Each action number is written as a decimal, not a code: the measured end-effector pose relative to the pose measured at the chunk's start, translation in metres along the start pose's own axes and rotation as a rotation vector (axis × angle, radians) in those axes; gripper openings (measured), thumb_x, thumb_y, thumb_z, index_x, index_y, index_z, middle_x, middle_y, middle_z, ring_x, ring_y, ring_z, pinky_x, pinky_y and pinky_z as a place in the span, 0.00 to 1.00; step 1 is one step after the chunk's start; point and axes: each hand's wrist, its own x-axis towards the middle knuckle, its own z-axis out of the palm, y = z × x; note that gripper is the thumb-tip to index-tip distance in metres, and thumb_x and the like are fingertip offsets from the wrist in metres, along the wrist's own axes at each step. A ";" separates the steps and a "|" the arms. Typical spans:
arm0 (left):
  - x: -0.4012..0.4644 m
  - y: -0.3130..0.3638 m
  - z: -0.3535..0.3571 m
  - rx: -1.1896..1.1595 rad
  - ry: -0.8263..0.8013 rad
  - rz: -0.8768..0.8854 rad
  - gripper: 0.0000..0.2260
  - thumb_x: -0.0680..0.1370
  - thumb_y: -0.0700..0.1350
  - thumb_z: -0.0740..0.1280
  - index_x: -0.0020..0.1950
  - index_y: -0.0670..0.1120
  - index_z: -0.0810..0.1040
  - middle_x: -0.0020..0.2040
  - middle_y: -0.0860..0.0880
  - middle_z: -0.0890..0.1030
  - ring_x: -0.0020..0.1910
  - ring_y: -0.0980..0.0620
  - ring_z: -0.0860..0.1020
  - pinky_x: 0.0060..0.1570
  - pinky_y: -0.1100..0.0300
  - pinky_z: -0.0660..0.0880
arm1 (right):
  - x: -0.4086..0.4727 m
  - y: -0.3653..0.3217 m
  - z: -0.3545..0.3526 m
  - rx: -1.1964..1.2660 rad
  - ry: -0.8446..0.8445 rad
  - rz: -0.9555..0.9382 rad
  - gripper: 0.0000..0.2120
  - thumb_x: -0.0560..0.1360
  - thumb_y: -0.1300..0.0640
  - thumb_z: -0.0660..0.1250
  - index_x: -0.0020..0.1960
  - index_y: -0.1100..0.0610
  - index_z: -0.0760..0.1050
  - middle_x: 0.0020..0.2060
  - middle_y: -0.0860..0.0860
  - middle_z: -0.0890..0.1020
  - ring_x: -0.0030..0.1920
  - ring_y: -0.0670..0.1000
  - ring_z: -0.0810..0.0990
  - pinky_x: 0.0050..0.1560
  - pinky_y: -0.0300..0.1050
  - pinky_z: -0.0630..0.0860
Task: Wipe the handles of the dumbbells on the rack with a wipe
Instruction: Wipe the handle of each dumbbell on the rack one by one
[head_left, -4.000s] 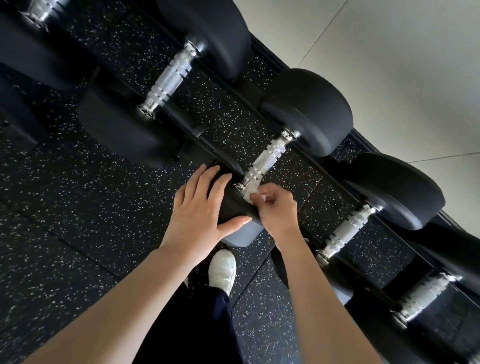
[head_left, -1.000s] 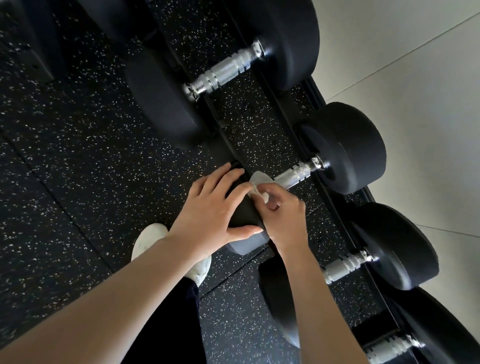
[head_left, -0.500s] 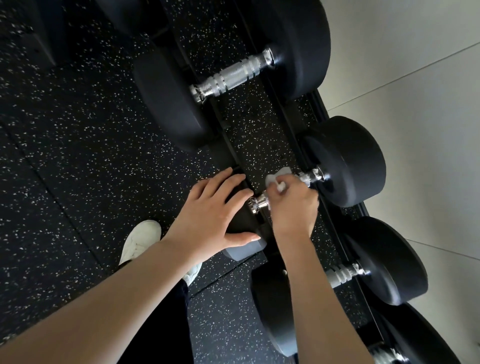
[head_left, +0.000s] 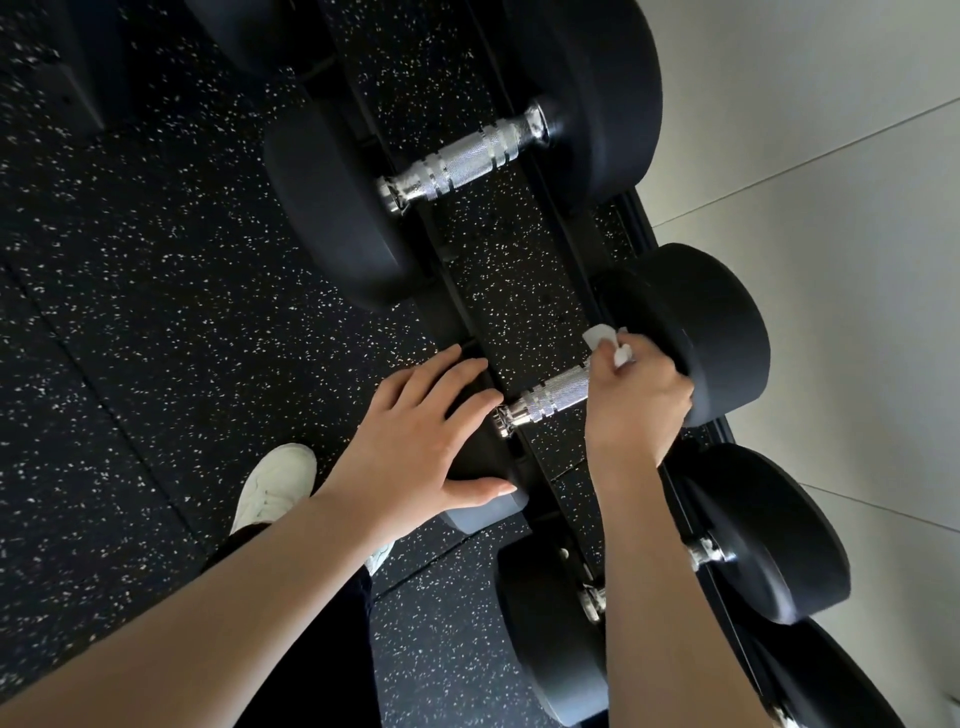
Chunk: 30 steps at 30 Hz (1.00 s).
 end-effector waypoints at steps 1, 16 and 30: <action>0.000 0.000 0.000 0.001 0.001 -0.001 0.31 0.70 0.69 0.58 0.65 0.50 0.73 0.69 0.47 0.72 0.72 0.45 0.64 0.64 0.49 0.60 | 0.000 0.000 -0.001 -0.001 -0.030 0.001 0.11 0.78 0.53 0.62 0.53 0.57 0.80 0.39 0.58 0.83 0.39 0.59 0.81 0.35 0.41 0.67; 0.000 0.000 -0.003 0.008 -0.025 0.001 0.31 0.70 0.68 0.58 0.65 0.50 0.72 0.70 0.47 0.71 0.72 0.45 0.65 0.65 0.49 0.60 | -0.040 0.001 0.027 0.083 -0.365 -0.101 0.10 0.75 0.49 0.67 0.41 0.55 0.81 0.31 0.52 0.81 0.31 0.50 0.78 0.29 0.35 0.68; 0.001 0.007 -0.047 0.126 -0.153 -0.052 0.40 0.71 0.70 0.53 0.72 0.42 0.68 0.70 0.45 0.70 0.69 0.44 0.70 0.60 0.46 0.73 | -0.052 0.020 -0.008 0.592 -0.404 0.034 0.05 0.73 0.53 0.69 0.40 0.53 0.81 0.28 0.54 0.78 0.28 0.55 0.72 0.35 0.49 0.71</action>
